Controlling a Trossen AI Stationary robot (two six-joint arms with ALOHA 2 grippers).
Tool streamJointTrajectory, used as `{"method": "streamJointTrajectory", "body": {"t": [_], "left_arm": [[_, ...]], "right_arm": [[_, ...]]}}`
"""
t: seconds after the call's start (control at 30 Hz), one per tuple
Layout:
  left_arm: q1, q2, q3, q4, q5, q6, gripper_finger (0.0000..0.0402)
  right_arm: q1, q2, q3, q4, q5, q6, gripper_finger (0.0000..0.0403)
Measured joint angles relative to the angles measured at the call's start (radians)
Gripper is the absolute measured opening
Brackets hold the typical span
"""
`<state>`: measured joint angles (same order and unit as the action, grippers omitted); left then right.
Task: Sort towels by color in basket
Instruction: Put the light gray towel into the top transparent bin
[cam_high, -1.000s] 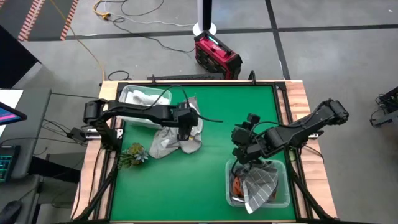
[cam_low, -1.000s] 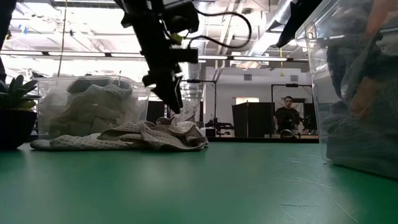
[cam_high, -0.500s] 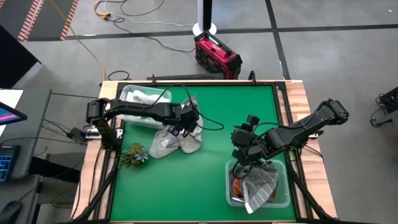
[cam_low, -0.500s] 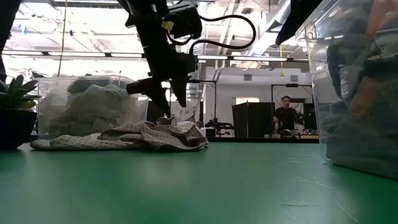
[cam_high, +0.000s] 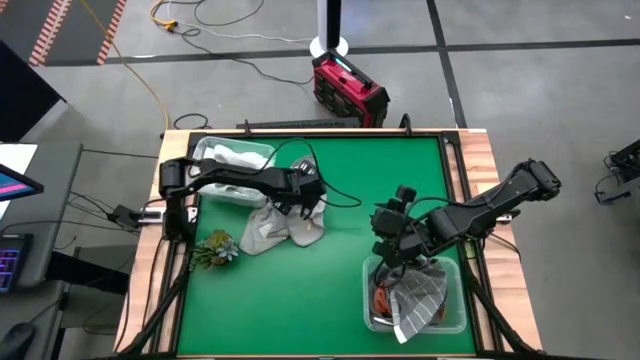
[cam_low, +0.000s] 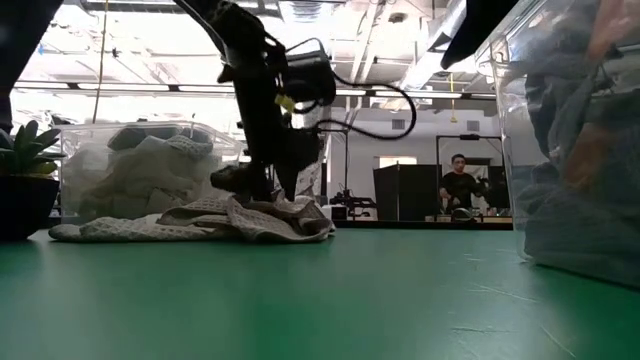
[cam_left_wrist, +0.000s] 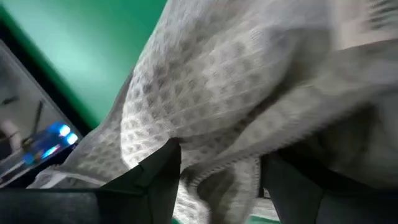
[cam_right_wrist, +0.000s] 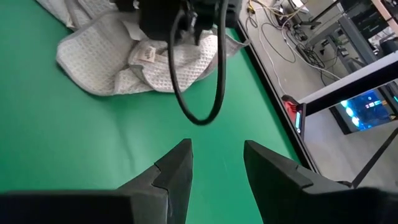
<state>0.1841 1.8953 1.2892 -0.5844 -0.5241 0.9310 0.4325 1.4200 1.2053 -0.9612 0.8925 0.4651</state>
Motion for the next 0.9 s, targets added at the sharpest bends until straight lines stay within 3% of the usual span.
{"method": "streamJointTrajectory", "body": {"t": [0.17, 0.37, 0.57, 0.7, 0.9], "left_arm": [[0.002, 0.056, 0.0, 0.021, -0.041, 0.073, 0.0165], [-0.003, 0.07, 0.0, 0.05, -0.052, 0.068, 0.0019], [-0.003, -0.014, -0.001, 0.062, -0.044, -0.062, 0.0004], [0.013, -0.138, 0.002, 0.075, 0.028, -0.179, 0.0003], [0.04, -0.36, 0.004, 0.115, 0.051, -0.305, 0.0002]], "right_arm": [[0.008, 0.0, 0.0, -0.002, 0.0, -0.007, 0.0179], [0.012, 0.0, 0.0, 0.0, 0.0, -0.01, 0.0179], [0.024, 0.0, 0.0, 0.0, 0.0, -0.01, 0.0179], [0.035, 0.0, 0.0, 0.005, 0.0, -0.01, 0.0179], [0.039, 0.0, 0.0, 0.011, 0.001, -0.01, 0.0179]]}}
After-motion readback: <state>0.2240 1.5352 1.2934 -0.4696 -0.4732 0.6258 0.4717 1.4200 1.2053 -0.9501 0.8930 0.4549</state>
